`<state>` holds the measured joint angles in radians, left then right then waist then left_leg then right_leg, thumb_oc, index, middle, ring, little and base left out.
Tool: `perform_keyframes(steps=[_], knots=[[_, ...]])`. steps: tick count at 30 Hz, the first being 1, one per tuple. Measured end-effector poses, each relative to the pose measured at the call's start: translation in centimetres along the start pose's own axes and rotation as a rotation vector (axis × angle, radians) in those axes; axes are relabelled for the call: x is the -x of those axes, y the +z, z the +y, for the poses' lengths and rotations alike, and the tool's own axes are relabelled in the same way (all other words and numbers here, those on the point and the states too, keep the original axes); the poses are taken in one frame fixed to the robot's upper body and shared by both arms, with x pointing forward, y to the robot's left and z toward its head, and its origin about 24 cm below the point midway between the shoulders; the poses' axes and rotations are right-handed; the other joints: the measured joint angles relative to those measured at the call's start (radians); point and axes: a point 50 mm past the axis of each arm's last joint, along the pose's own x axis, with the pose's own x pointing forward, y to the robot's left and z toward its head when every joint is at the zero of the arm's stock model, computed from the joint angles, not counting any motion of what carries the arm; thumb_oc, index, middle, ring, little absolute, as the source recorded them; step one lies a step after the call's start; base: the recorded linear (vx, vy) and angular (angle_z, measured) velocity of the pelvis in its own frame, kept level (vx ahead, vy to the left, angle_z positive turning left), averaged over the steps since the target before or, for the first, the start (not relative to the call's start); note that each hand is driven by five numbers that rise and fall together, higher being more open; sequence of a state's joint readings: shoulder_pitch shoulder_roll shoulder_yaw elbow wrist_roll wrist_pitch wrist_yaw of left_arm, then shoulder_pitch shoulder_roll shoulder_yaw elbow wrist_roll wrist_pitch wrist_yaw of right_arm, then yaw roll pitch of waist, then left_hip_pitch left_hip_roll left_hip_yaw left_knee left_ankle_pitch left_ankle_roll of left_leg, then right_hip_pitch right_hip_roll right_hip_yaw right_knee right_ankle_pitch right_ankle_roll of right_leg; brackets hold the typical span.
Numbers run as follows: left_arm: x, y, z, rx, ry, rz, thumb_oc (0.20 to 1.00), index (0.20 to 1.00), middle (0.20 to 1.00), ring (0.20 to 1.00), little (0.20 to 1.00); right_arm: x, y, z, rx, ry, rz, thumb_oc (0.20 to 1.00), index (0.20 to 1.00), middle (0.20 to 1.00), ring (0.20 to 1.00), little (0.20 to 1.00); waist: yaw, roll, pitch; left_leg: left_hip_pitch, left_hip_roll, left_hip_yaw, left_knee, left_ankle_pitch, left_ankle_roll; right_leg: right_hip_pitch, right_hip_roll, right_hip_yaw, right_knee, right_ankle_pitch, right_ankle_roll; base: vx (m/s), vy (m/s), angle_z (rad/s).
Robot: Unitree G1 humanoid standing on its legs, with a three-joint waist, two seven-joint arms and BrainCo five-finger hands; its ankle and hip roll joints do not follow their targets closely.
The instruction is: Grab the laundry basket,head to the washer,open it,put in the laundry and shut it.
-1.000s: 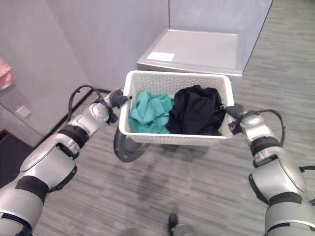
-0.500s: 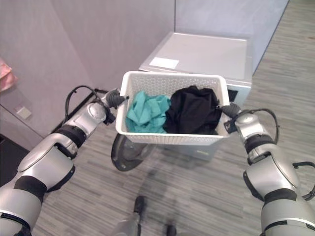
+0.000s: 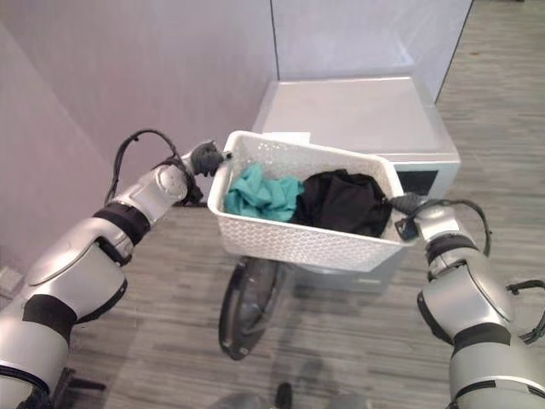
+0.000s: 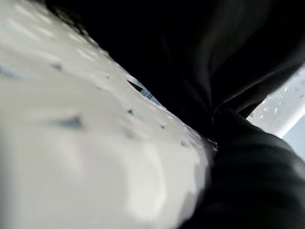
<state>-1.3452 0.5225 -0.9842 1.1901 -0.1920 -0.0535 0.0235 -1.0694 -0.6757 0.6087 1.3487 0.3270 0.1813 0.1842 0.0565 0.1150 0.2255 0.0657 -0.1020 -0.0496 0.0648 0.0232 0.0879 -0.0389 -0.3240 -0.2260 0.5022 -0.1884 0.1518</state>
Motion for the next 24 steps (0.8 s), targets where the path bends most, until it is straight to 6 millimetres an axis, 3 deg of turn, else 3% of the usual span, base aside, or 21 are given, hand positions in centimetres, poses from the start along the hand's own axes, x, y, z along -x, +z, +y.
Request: perform_keyframes(steps=[4,7,8,10,11,14,16,20,24], knots=[[1.2,-2.5,6.4,-0.029,0.166,0.082,0.2,0.2,0.2,0.2,0.2,0.6,-2.2,-2.7,0.057,-0.083,0.09,0.2,0.2,0.2,0.2,0.2,0.029,-0.002,-0.001,0.019,0.0,0.001,-0.023,-0.007,0.001,0.007,-0.003,0.004,-0.32,0.103,0.059,0.16,-0.112,0.01],[1.7,-3.5,7.7,-0.027,0.21,0.109,0.2,0.2,0.2,0.2,0.2,1.0,-4.6,-4.1,0.096,-0.15,0.176,0.2,0.2,0.2,0.2,0.2,0.037,-0.003,-0.001,0.039,-0.004,-0.021,-0.038,-0.009,-0.007,0.006,0.002,0.026,-0.393,0.182,0.046,0.16,-0.154,0.27],[1.8,-3.7,7.8,-0.027,0.223,0.118,0.2,0.2,0.2,0.2,0.2,1.7,-7.0,-5.5,0.114,-0.208,0.265,0.2,0.2,0.2,0.2,0.2,0.038,-0.025,-0.012,0.049,-0.007,-0.058,-0.041,-0.016,-0.027,0.047,0.029,0.089,-0.466,0.23,0.037,0.14,-0.16,0.54],[2.1,-4.5,8.2,-0.031,0.234,0.143,0.2,0.2,0.2,0.2,0.2,2.0,-8.1,-5.7,0.114,-0.207,0.308,0.2,0.2,0.2,0.2,0.2,0.041,-0.078,-0.03,0.054,-0.021,-0.066,-0.042,-0.026,-0.047,0.077,0.047,0.084,-0.503,0.265,0.002,0.12,-0.189,0.38],[2.0,-4.8,7.4,-0.029,0.222,0.152,0.2,0.2,0.2,0.2,0.2,2.3,-9.0,-6.1,0.119,-0.199,0.333,0.2,0.2,0.2,0.2,0.2,0.019,-0.085,-0.039,0.053,0.004,-0.101,-0.029,-0.045,-0.076,0.129,0.076,0.067,-0.565,0.335,-0.003,0.08,-0.15,0.32],[1.4,-3.5,6.0,-0.016,0.19,0.109,0.2,0.2,0.2,0.2,0.2,2.3,-9.0,-6.2,0.131,-0.185,0.338,0.2,0.2,0.2,0.2,0.2,0.002,-0.084,-0.049,0.042,0.062,-0.117,-0.027,-0.054,-0.103,0.143,0.134,0.028,-0.588,0.335,-0.031,0.06,-0.129,0.21],[0.5,-1.2,4.2,0.026,0.152,0.037,0.2,0.2,0.2,0.2,0.2,2.3,-8.7,-6.2,0.117,-0.183,0.318,0.2,0.2,0.2,0.2,0.2,-0.017,-0.083,-0.05,0.037,0.102,-0.134,-0.034,-0.048,-0.131,0.142,0.176,0.011,-0.588,0.331,-0.062,0.04,-0.1,0.12],[0.0,0.8,2.5,0.041,0.112,-0.029,0.2,0.2,0.2,0.2,0.2,2.4,-8.7,-6.7,0.124,-0.223,0.321,0.2,0.2,0.2,0.2,0.2,-0.019,-0.074,-0.056,0.029,0.125,-0.155,-0.037,-0.051,-0.14,0.141,0.2,-0.007,-0.589,0.321,-0.084,0.04,-0.054,0.1],[0.1,0.2,2.9,0.036,0.132,-0.003,0.2,0.2,0.2,0.2,0.2,2.7,-9.4,-7.0,0.119,-0.236,0.348,0.2,0.2,0.2,0.2,0.2,-0.011,-0.068,-0.062,0.015,0.129,-0.184,-0.034,-0.05,-0.147,0.141,0.205,-0.028,-0.589,0.321,-0.088,0.04,-0.063,0.19]])
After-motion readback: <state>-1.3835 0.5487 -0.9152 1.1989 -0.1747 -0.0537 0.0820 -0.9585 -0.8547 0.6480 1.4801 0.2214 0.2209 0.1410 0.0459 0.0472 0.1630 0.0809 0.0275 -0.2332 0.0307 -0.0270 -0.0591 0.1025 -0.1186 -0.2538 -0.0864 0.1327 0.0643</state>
